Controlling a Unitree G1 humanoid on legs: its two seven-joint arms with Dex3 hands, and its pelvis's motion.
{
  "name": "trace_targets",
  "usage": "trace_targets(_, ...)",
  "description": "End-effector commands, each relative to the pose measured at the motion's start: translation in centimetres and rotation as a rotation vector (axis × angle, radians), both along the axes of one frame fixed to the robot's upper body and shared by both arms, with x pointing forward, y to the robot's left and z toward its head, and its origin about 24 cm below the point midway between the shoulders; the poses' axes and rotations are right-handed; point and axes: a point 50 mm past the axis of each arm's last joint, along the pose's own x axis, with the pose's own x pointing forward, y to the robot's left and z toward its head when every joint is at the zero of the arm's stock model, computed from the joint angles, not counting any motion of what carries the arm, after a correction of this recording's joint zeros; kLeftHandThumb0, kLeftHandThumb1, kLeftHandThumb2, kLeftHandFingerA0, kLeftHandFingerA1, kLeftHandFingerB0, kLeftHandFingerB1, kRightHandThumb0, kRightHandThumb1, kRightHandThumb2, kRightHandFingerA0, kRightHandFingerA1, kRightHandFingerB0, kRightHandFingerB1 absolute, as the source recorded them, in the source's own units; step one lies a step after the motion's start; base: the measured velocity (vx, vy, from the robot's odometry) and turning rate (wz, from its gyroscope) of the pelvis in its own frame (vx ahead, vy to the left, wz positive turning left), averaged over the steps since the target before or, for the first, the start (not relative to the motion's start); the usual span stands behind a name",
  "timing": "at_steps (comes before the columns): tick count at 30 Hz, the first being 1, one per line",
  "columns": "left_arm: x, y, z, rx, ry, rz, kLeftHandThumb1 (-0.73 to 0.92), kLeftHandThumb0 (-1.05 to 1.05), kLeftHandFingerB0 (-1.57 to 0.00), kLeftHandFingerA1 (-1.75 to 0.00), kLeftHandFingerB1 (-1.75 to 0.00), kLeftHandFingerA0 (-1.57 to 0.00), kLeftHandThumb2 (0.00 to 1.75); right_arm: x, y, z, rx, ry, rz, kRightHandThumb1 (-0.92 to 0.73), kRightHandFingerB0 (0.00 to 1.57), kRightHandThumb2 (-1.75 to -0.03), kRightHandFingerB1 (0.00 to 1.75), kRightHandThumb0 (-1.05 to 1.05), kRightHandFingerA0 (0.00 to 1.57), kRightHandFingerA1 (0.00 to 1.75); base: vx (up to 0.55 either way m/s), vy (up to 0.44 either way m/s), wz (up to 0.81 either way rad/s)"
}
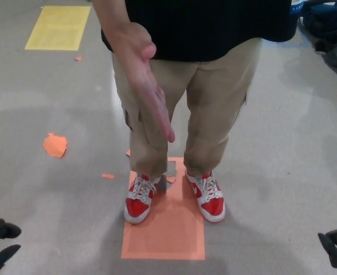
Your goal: The robot extends its right arm to grab a person's hand and shakes it
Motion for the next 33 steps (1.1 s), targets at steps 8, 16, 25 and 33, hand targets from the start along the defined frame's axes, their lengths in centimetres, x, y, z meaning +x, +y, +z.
trace_targets(8, -0.7, -1.6, -1.8, -0.171, -0.169, 0.316, 0.78, -0.63, -0.03, -0.35, -0.30, -0.03, 1.05, 0.6, 2.1, -0.3, 0.182, -0.192, -0.129, -0.82, 0.08, -1.13, 0.24, -0.80, 0.05, 0.24, 0.00, 0.000, 0.00)
trace_targets(16, -2.2, -6.8, -2.8, -0.309, -0.418, 0.338, 0.78, -0.64, -0.03, -0.40, -0.36, -0.03, 1.06, 0.4, 7.0, -0.9, 0.229, -0.448, -0.136, -0.84, 0.00, -1.15, 0.19, -0.79, 0.00, 0.23, 0.00, 0.000, 0.00)
trace_targets(25, -7.7, -9.7, -4.2, -0.350, -0.477, 0.276, 0.67, -0.30, -0.01, -0.47, -0.47, -0.01, 1.17, -6.0, 8.9, -2.0, 0.337, -0.497, -0.094, -0.88, 0.00, -1.14, 0.10, -0.85, 0.00, 0.14, 0.00, 0.000, 0.00)
trace_targets(33, -8.3, -9.8, -3.9, -0.379, -0.495, 0.240, 0.66, -0.31, 0.00, -0.47, -0.47, 0.00, 1.17, -6.6, 9.7, -1.7, 0.292, -0.480, -0.041, -0.89, 0.00, -1.16, 0.09, -0.86, 0.00, 0.11, 0.00, 0.000, 0.00)
